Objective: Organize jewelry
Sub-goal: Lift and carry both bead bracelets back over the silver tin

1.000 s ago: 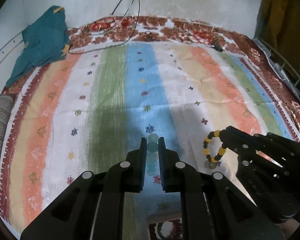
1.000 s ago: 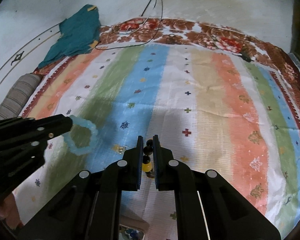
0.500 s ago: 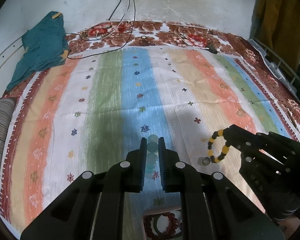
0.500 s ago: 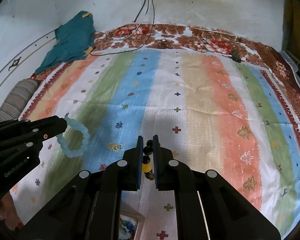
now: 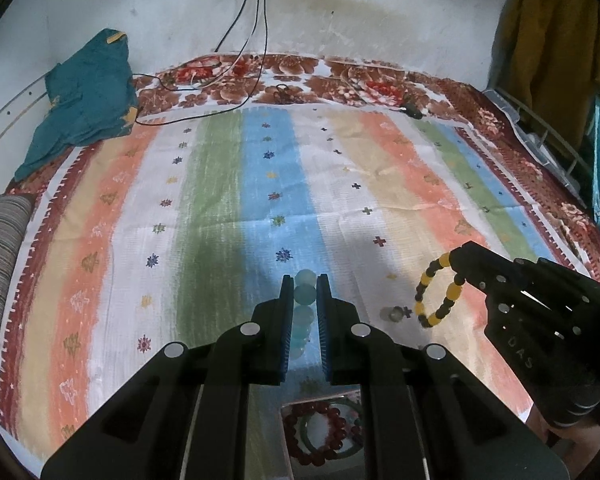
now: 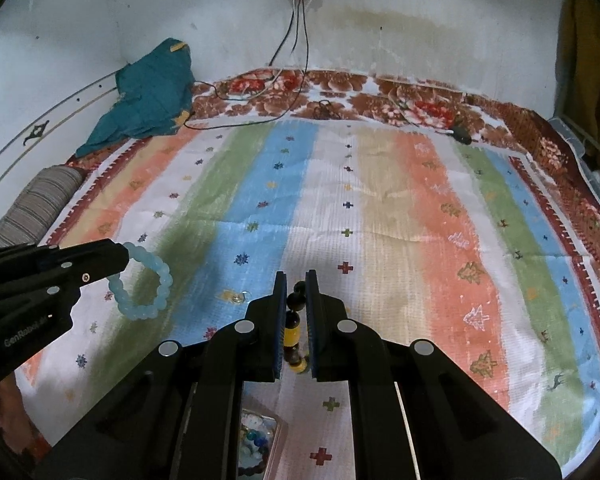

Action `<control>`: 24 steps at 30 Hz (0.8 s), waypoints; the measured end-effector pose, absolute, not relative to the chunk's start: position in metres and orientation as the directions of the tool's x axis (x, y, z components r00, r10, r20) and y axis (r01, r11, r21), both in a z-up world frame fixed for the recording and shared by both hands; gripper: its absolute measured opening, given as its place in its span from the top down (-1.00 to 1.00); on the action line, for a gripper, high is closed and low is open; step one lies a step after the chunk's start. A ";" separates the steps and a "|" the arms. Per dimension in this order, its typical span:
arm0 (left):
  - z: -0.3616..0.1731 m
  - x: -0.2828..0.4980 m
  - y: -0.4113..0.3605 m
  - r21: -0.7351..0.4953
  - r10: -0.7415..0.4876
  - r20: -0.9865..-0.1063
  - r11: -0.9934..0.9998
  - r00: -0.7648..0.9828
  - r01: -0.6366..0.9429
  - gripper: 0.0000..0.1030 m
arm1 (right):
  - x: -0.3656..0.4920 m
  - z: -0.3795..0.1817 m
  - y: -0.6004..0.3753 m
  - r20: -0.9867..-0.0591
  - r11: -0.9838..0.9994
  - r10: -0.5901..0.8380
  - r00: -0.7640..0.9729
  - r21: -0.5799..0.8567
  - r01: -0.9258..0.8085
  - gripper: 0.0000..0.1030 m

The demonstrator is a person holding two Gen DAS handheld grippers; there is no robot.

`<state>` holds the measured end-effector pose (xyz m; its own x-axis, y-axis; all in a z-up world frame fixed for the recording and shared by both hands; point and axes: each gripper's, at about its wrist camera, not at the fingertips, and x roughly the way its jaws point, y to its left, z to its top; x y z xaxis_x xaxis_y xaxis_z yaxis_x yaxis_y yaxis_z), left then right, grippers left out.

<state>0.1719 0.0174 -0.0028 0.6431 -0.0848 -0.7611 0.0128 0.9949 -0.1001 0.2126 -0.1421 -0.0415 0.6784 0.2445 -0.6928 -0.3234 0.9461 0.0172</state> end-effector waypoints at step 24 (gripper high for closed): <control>0.008 0.121 0.003 -0.110 -0.134 -0.743 0.991 0.656 0.078 0.79 | 0.159 -0.030 -0.147 -0.654 0.930 0.294 0.697 0.029 -0.365 0.80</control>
<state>0.1215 0.0034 0.0075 0.6557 -0.1340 -0.7430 0.0776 0.9909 -0.1103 0.1592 -0.1470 -0.0301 0.6971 0.2938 -0.6540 -0.3652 0.9305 0.0286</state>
